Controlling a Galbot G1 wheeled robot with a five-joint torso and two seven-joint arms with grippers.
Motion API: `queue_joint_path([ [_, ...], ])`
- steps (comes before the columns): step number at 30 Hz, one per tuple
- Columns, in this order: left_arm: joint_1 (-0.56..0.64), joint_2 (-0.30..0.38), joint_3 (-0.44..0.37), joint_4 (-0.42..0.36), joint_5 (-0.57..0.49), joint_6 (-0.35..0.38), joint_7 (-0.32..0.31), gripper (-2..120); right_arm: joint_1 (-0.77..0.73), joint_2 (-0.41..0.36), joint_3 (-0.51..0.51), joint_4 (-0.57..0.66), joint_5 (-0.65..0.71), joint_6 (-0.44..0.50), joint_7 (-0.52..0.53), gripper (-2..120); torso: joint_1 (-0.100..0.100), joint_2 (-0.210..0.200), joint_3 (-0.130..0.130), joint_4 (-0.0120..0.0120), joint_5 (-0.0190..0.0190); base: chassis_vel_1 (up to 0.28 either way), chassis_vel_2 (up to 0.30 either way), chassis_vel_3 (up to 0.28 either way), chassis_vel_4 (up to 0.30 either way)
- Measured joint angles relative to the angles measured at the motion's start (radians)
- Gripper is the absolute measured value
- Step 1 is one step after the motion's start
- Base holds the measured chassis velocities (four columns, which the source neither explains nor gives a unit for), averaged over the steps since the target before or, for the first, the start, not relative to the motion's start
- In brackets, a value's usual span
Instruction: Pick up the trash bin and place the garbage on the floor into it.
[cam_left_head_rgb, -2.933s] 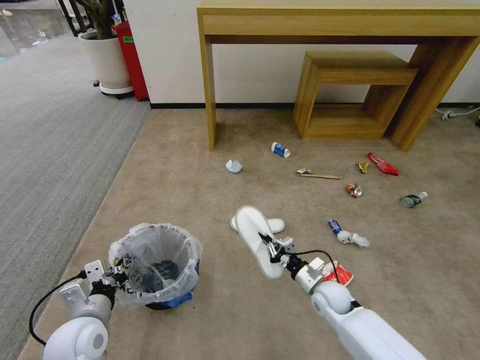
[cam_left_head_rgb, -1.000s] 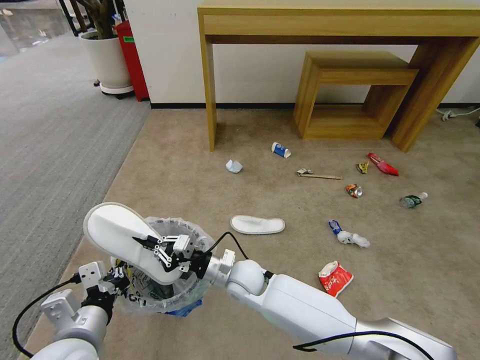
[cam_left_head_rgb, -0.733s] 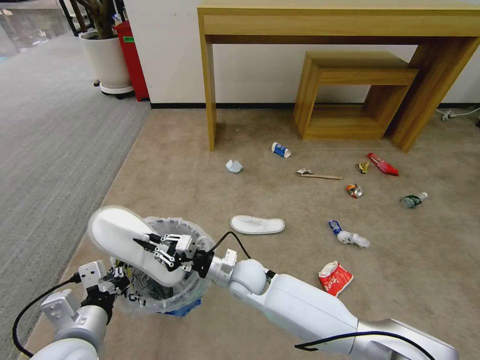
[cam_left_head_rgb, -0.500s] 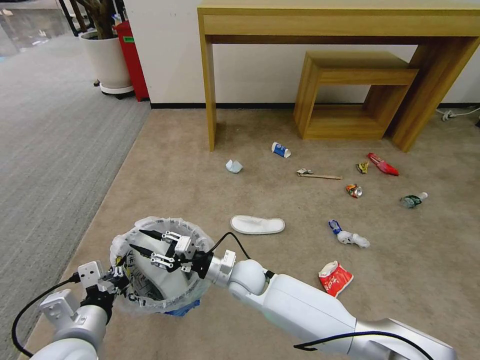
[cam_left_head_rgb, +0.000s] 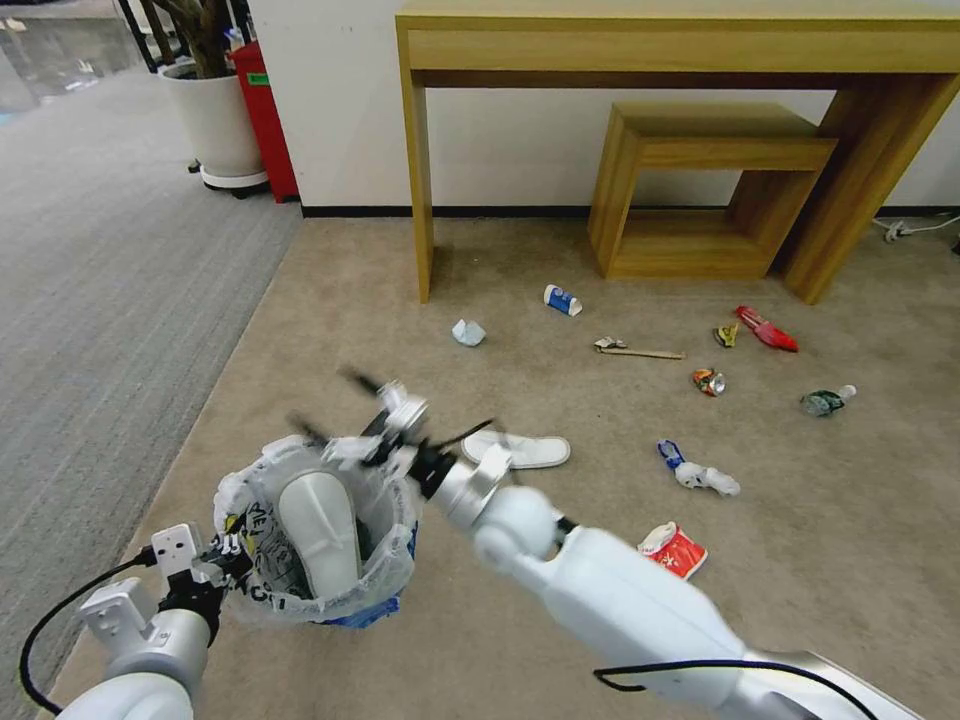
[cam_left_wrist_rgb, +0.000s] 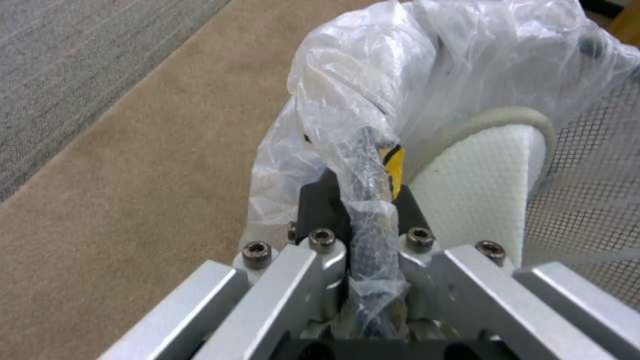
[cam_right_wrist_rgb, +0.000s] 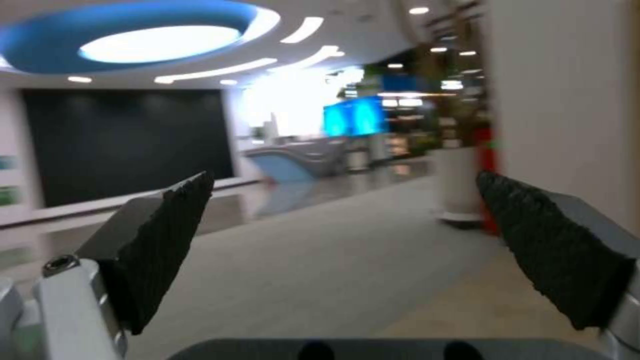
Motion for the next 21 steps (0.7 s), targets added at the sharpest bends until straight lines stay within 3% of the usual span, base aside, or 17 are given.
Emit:
queue_joint_path([
  [2,-0.004,0.000,0.000,0.003,0.001,0.000,0.000,3,-0.010,-0.021,0.023,0.009,0.000,-0.007,0.013,100,0.000,0.000,0.000,-0.0001,0.0001,0.000,0.000,0.000,0.000],
  [4,-0.014,0.004,0.003,0.013,0.004,0.000,0.000,3,-0.064,-0.103,0.128,0.047,-0.009,-0.033,0.055,100,0.000,0.000,0.000,-0.0002,0.0001,0.000,0.000,0.000,0.000],
  [9,-0.021,0.008,0.009,0.023,0.006,0.000,0.000,3,-0.156,-0.177,0.253,0.092,-0.038,-0.091,0.128,100,0.000,0.000,0.000,-0.0001,0.0005,0.000,0.000,0.000,0.000],
  [12,-0.028,0.011,0.015,0.033,0.007,0.000,0.000,3,-0.261,-0.232,0.382,0.124,-0.074,-0.137,0.197,100,0.000,0.000,0.000,-0.0003,0.0004,0.000,0.000,0.000,0.000],
  [21,-0.047,0.037,0.025,0.059,0.000,0.002,0.002,3,-0.446,-0.273,0.608,0.159,-0.107,-0.109,0.238,100,0.000,0.000,0.000,-0.0004,-0.0001,0.000,0.000,0.000,0.000],
])
